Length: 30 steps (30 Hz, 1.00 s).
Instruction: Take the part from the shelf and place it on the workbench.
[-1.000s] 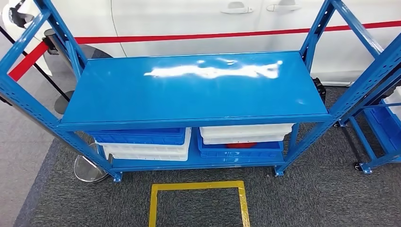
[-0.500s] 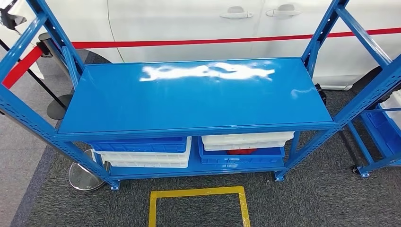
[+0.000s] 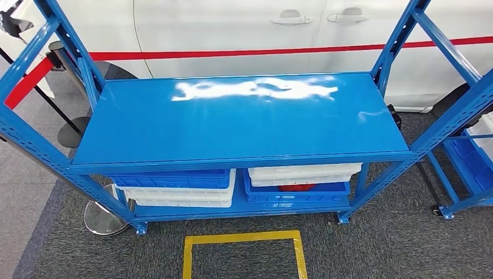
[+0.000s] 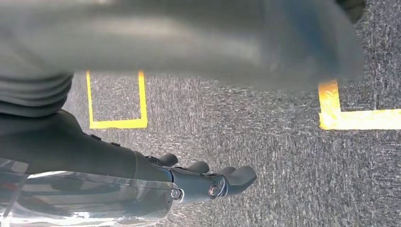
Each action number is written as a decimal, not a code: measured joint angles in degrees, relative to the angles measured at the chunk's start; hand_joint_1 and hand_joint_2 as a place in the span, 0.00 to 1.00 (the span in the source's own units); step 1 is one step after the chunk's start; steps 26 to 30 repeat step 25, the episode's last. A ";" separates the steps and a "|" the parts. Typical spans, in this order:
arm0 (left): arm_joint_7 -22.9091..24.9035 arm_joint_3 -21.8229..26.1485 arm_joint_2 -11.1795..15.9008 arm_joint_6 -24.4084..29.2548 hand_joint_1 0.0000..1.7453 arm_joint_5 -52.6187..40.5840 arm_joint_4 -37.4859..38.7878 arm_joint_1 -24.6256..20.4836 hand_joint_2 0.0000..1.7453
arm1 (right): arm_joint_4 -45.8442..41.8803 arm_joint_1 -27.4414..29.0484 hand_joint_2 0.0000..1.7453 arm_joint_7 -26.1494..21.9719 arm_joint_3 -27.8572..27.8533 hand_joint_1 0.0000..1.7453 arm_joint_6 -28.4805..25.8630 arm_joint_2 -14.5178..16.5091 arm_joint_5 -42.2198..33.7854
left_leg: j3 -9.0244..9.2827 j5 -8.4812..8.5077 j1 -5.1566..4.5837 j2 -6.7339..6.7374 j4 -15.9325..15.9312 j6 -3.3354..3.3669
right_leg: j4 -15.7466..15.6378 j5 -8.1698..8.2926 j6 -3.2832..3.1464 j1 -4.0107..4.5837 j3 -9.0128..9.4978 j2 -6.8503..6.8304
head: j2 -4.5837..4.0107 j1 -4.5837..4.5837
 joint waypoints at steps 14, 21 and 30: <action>6.06 -5.10 0.16 4.03 0.00 6.39 -0.52 0.59 1.00 | -0.49 0.23 1.00 3.59 4.28 0.00 1.26 -0.48 -5.86 | 0.08 0.00 0.02 0.01 -0.11 -0.01 | 0.02 -0.01 0.00 0.06 0.01 0.00 | 0.00 0.00; 8.07 -12.81 0.78 3.50 0.00 13.80 -1.35 1.69 1.00 | -1.38 1.05 1.00 3.91 11.10 0.00 2.42 -1.46 -13.62 | 0.09 0.00 0.02 0.01 -0.11 -0.01 | 0.02 -0.01 0.00 0.04 0.03 0.00 | 0.00 0.00; 9.05 -16.83 1.12 3.10 0.00 17.50 -1.77 2.28 0.67 | -1.83 1.55 0.67 4.08 14.76 0.00 3.13 -2.02 -17.46 | 0.09 0.00 0.02 0.01 -0.11 -0.01 | 0.02 -0.01 0.00 0.04 0.03 0.00 | 0.00 0.00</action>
